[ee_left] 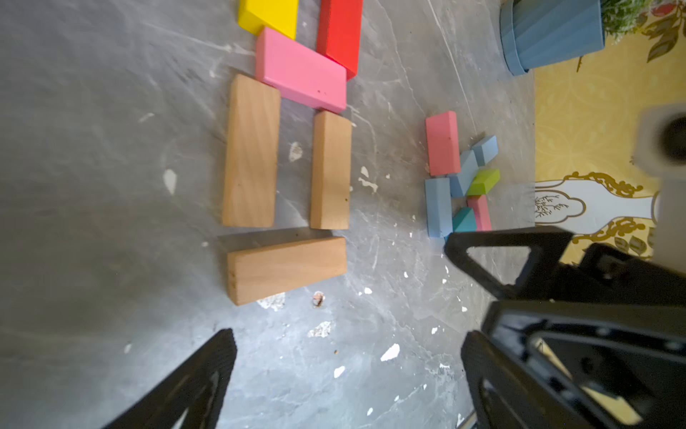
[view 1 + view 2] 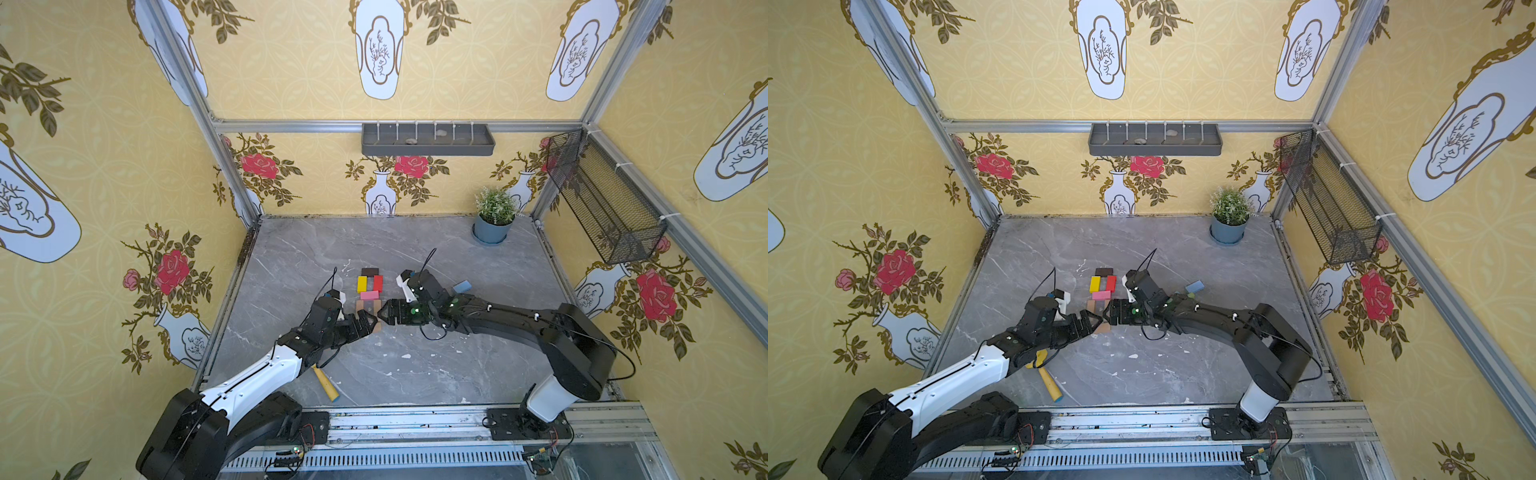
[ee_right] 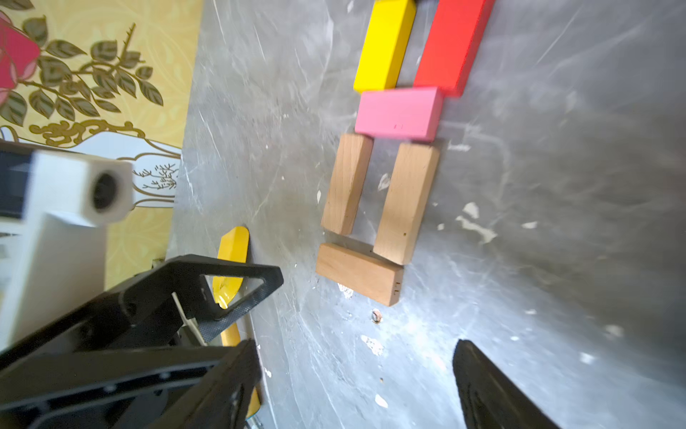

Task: Assemble the number 8 with building blocks
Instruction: Assemble the building block at the center of the board.

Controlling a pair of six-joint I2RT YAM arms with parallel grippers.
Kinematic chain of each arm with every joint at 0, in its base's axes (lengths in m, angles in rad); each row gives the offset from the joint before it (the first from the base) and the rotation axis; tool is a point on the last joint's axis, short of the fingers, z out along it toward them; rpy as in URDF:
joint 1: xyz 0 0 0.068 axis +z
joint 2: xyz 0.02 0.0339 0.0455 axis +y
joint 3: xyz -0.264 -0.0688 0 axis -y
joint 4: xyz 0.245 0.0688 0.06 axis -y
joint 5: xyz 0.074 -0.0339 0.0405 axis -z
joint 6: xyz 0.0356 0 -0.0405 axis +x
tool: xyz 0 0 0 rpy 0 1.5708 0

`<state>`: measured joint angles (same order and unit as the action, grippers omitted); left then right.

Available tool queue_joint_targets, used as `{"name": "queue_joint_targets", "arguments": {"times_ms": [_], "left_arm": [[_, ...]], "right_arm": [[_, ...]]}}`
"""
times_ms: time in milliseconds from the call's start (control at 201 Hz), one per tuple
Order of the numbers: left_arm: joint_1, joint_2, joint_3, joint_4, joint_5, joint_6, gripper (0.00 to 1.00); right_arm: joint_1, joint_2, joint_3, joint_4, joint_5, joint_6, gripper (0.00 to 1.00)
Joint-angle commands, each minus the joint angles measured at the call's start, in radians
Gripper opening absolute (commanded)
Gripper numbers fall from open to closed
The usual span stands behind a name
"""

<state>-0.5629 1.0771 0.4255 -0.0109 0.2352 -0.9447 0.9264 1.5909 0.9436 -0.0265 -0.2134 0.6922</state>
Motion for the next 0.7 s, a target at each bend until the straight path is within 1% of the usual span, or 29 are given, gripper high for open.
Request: {"name": "queue_joint_targets", "arguments": {"times_ms": [0, 85, 149, 294, 428, 692], "left_arm": [[-0.013, 0.021, 0.007, 0.033, -0.009, -0.02, 0.98], [-0.027, 0.049, 0.014, 0.055, -0.005, -0.032, 0.98], [-0.04, 0.075, 0.018, 0.074, -0.004, -0.042, 0.98], [-0.072, 0.142, 0.04, 0.11, -0.002, -0.049, 0.98], [-0.089, 0.193, 0.056, 0.134, -0.004, -0.053, 0.98], [-0.098, 0.267, 0.068, 0.172, 0.003, -0.055, 0.98]], "right_arm": [[-0.017, -0.087, -0.032, -0.076, 0.165, -0.059, 0.87], [-0.047, -0.166, -0.073, -0.1, 0.218, -0.068, 0.88], [-0.077, -0.221, -0.108, -0.107, 0.251, -0.066, 0.91], [-0.156, -0.312, -0.169, -0.109, 0.259, -0.065, 1.0], [-0.206, -0.341, -0.188, -0.12, 0.233, -0.074, 0.97], [-0.22, -0.346, -0.194, -0.122, 0.229, -0.076, 0.98]]}}
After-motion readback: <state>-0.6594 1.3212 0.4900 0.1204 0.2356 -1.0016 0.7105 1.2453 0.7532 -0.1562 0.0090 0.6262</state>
